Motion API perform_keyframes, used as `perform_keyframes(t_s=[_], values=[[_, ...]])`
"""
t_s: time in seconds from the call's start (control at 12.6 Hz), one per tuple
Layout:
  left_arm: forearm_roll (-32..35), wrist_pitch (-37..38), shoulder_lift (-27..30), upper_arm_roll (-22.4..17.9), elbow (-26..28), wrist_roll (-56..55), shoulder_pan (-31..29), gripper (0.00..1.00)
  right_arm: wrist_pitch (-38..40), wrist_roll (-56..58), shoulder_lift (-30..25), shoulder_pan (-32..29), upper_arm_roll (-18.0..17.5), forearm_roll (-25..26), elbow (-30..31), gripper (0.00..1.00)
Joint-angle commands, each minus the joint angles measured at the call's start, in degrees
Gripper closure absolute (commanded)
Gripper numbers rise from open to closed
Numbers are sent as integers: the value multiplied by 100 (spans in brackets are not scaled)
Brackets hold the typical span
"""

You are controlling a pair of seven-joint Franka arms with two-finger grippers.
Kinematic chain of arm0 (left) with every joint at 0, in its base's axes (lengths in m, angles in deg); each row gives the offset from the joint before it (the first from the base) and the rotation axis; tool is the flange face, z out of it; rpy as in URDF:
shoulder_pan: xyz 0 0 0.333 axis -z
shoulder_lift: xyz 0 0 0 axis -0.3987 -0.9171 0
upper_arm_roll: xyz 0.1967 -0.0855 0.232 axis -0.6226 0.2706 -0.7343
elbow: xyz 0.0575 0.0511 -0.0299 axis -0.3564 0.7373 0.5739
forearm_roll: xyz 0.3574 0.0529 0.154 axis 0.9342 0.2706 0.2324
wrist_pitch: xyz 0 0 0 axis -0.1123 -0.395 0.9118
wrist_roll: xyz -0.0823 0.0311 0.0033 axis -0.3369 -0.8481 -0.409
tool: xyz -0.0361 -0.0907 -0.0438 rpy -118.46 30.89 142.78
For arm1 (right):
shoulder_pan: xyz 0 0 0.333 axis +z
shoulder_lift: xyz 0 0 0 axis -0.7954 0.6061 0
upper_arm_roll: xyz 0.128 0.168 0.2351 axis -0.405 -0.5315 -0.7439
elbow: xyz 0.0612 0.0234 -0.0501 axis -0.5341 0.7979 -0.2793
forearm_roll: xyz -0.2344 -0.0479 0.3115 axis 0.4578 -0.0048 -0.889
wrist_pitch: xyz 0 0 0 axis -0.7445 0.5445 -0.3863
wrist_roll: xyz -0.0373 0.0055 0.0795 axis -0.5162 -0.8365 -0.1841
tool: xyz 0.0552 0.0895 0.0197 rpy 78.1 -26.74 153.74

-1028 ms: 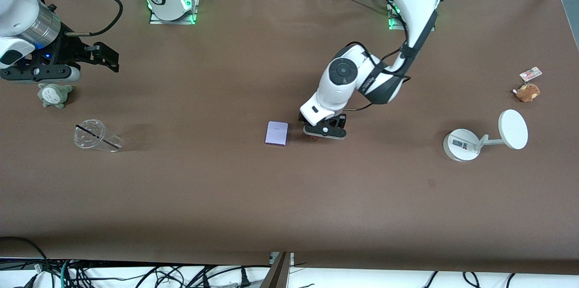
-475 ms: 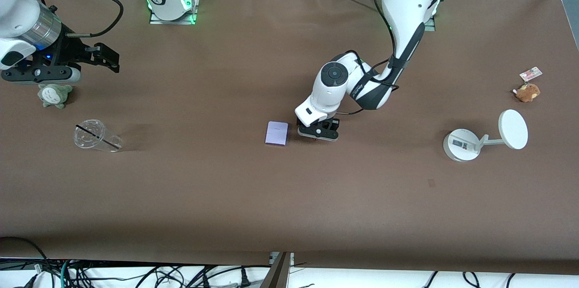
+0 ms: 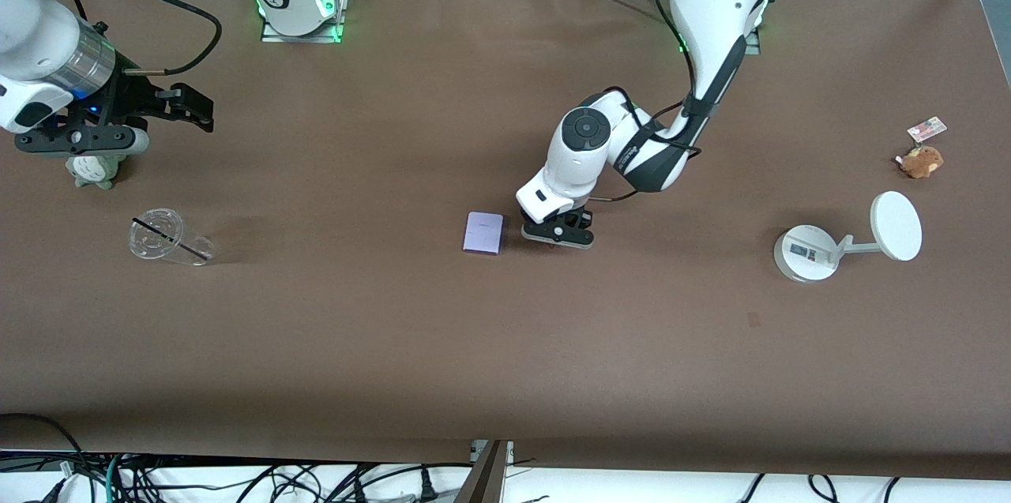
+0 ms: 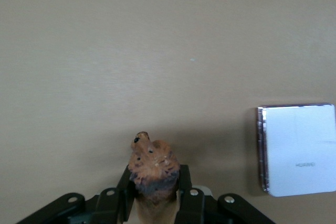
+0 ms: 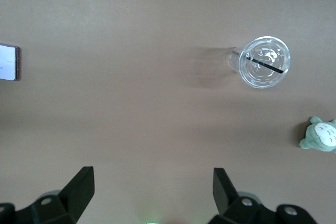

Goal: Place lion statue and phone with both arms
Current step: 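Close the left gripper on the lion statue and lift it, then carry the lion to the white lamp base and release it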

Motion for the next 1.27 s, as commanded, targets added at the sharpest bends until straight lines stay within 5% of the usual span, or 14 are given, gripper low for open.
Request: perform_keyframes(t_s=[0.0, 0.32, 0.55, 0.95, 1.19], values=[[178, 1248, 822, 13, 26, -28, -427, 89, 96, -136, 39, 44, -71, -32, -139, 0], [91, 2674, 1210, 13, -18, -2, -1524, 86, 61, -57, 136, 27, -62, -32, -139, 0], [90, 3529, 1325, 48, 17, 1103, -2123, 85, 70, -153, 180, 114, -79, -32, -139, 0], [178, 2047, 754, 22, 315, 1770, -2756, 85, -62, -1003, 776, 851, -80, -32, -463, 0], [169, 505, 754, 57, 1191, 2537, -3179, 83, -79, -1523, 1426, 1352, -80, -23, -946, 0]])
